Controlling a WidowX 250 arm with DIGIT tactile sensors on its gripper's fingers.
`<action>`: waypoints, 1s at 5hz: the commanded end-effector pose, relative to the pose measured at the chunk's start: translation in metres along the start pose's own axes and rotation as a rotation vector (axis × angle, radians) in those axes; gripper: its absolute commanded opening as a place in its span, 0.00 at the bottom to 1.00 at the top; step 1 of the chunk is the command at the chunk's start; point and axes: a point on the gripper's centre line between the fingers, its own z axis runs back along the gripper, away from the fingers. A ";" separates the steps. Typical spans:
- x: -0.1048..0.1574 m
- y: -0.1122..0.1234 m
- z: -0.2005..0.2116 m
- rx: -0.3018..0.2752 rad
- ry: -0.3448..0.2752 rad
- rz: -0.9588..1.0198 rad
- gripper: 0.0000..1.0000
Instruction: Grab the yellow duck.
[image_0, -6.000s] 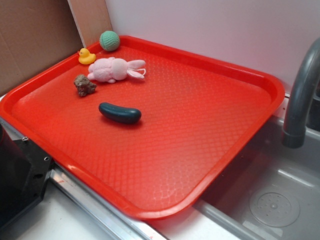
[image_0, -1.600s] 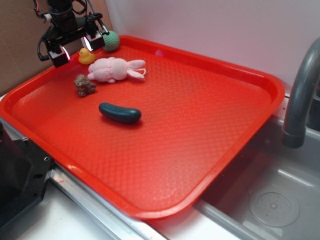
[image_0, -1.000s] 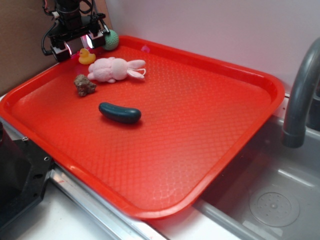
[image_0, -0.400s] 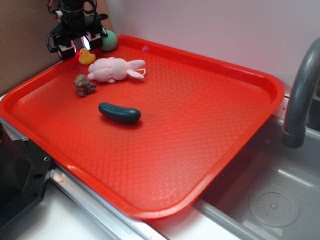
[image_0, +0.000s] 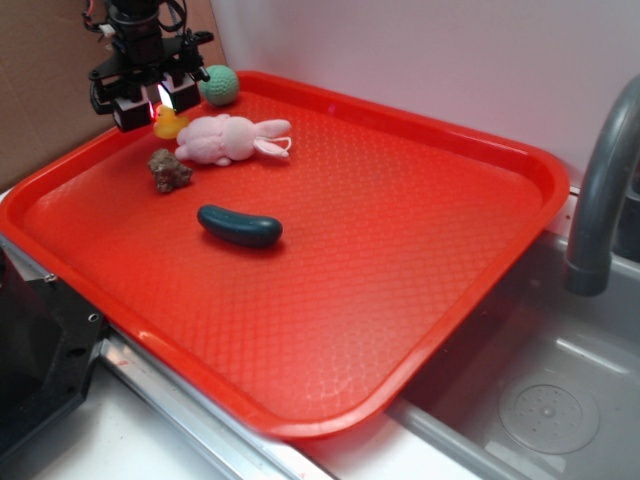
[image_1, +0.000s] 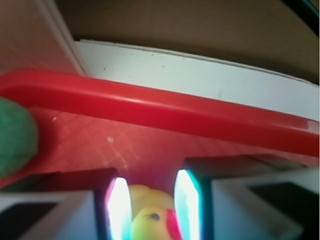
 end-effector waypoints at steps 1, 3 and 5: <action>0.007 0.015 0.025 -0.030 -0.047 -0.039 0.00; 0.004 0.068 0.117 -0.098 0.104 -0.403 0.00; -0.008 0.090 0.195 -0.107 0.127 -0.807 0.00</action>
